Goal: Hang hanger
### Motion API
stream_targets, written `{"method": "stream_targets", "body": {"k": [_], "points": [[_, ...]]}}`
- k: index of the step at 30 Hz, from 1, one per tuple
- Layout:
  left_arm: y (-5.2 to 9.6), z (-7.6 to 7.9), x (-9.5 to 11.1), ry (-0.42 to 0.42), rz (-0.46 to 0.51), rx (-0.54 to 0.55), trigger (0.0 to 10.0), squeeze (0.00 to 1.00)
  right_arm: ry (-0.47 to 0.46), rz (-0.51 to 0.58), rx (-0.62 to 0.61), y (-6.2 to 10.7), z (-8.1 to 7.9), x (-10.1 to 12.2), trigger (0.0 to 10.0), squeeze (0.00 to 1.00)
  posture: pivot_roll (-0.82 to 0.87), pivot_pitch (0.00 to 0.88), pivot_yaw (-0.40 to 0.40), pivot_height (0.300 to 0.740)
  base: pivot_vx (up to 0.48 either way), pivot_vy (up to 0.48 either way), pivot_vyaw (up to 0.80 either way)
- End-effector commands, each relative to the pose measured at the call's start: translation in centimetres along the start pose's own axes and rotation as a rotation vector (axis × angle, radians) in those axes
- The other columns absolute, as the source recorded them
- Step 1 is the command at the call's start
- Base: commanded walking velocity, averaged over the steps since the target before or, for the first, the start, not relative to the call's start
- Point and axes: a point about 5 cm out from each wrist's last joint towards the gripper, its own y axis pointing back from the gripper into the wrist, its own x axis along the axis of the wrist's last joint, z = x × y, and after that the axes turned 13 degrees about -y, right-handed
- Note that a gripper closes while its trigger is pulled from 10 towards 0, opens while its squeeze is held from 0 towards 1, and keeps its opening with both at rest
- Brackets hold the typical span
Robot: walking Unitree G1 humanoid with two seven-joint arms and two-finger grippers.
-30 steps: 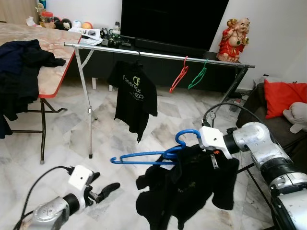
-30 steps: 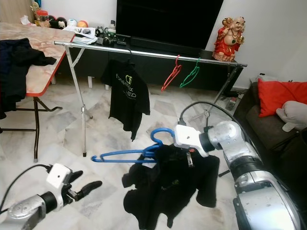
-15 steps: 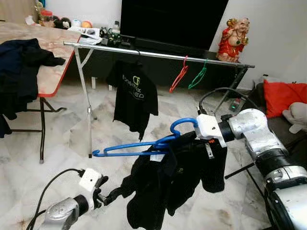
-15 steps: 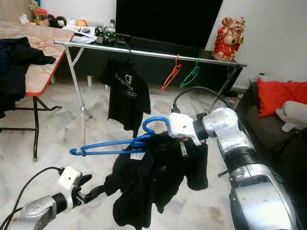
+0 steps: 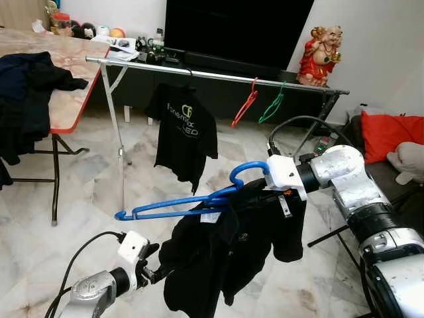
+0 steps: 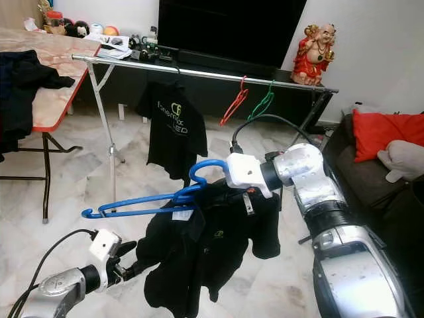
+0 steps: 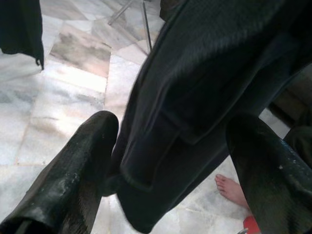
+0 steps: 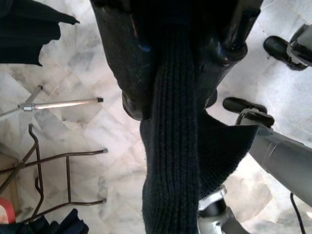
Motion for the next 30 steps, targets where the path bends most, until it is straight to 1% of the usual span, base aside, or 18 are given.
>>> {"method": "stream_targets", "body": {"k": [1,2,3,4,5,6,7,8,14,30], "points": [[-0.71,0.21,0.46,-0.022,0.008,-0.009,10.0,0.0,0.062,0.031,-0.012,0.65,0.39,1.62,0.0,0.0,0.16,0.0,-0.21,0.74,0.0,0.0,0.0],[-0.78,0.2,0.49,-0.02,0.01,-0.005,10.0,0.0,0.063,0.032,-0.009,0.61,0.38,1.65,0.0,0.0,0.16,0.0,-0.211,0.74,0.0,0.0,0.0],[-0.91,0.19,0.48,-0.012,0.012,0.004,4.2,0.0,0.064,0.033,-0.007,0.52,0.38,1.72,0.0,0.0,0.16,0.0,-0.212,0.74,0.0,0.0,0.0],[-0.91,0.19,0.48,-0.012,0.012,0.004,4.2,0.0,0.064,0.033,-0.007,0.52,0.38,1.72,0.0,0.0,0.16,0.0,-0.212,0.74,0.0,0.0,0.0],[-1.05,0.23,0.49,-0.01,0.013,0.006,2.0,0.0,0.067,0.035,-0.004,0.46,0.4,1.82,0.0,0.0,0.16,0.0,-0.212,0.74,0.0,0.0,0.0],[-1.11,0.23,0.53,-0.008,0.016,0.007,1.1,0.0,0.068,0.037,-0.002,0.44,0.41,1.89,0.0,0.0,0.16,0.0,-0.213,0.74,0.0,0.0,0.0],[-1.15,0.22,0.58,-0.005,0.019,0.008,0.7,0.0,0.069,0.038,-0.001,0.42,0.42,1.93,0.0,0.0,0.16,0.0,-0.213,0.74,0.0,0.0,0.0],[-1.22,0.18,0.64,-0.003,0.025,0.009,0.0,0.0,0.07,0.038,0.0,0.41,0.42,1.94,0.0,0.0,0.16,0.0,-0.212,0.74,0.0,0.0,0.0],[-1.23,-0.01,0.74,-0.003,0.032,0.007,0.0,0.0,0.068,0.036,-0.001,0.36,0.4,1.85,0.0,0.0,0.16,0.0,-0.21,0.74,0.0,0.0,0.0],[-1.26,0.22,0.44,0.005,0.029,-0.004,0.0,0.0,0.037,0.034,-0.014,0.04,0.38,1.2,0.0,0.0,0.16,0.0,-0.212,0.74,0.0,0.0,0.0]]}}
